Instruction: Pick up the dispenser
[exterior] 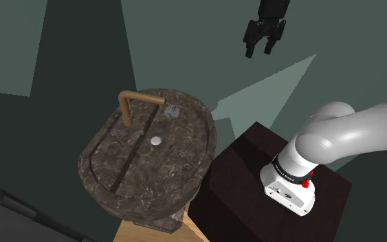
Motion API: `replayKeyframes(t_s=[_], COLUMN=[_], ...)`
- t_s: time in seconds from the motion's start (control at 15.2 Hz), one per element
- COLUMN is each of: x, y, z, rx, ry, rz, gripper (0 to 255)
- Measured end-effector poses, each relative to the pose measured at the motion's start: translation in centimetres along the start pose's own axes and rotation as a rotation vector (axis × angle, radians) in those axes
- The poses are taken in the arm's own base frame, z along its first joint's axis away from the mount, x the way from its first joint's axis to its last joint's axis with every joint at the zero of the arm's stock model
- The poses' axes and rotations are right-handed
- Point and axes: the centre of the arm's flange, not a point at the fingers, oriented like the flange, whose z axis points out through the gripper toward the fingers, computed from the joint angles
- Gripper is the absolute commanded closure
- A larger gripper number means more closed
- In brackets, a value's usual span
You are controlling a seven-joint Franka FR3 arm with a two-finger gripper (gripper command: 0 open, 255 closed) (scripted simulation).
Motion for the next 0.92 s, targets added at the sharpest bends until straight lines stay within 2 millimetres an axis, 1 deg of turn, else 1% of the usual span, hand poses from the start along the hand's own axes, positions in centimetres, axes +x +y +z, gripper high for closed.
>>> replayKeyframes(t_s=[0.07, 0.13, 0.33, 0.46, 0.53, 0.59, 0.66, 0.92], x=[0.0, 0.4, 3.1, 4.7, 5.9, 6.9, 8.0, 11.8], y=[0.0, -0.2, -0.8, -1.3, -1.7, -2.1, -2.6, -4.1], z=[0.0, 0.5, 2.3, 4.3, 5.1, 6.4, 7.0, 10.6], rx=[0.0, -0.002, -0.014, -0.023, -0.028, -0.033, -0.037, -0.055], ry=[0.0, -0.002, -0.008, -0.013, -0.015, -0.018, -0.02, -0.029], rz=[0.0, -0.007, -0.043, -0.071, -0.086, -0.1, -0.114, -0.171], gripper=[0, 0, 0, 0, 0, 0, 0, 0])
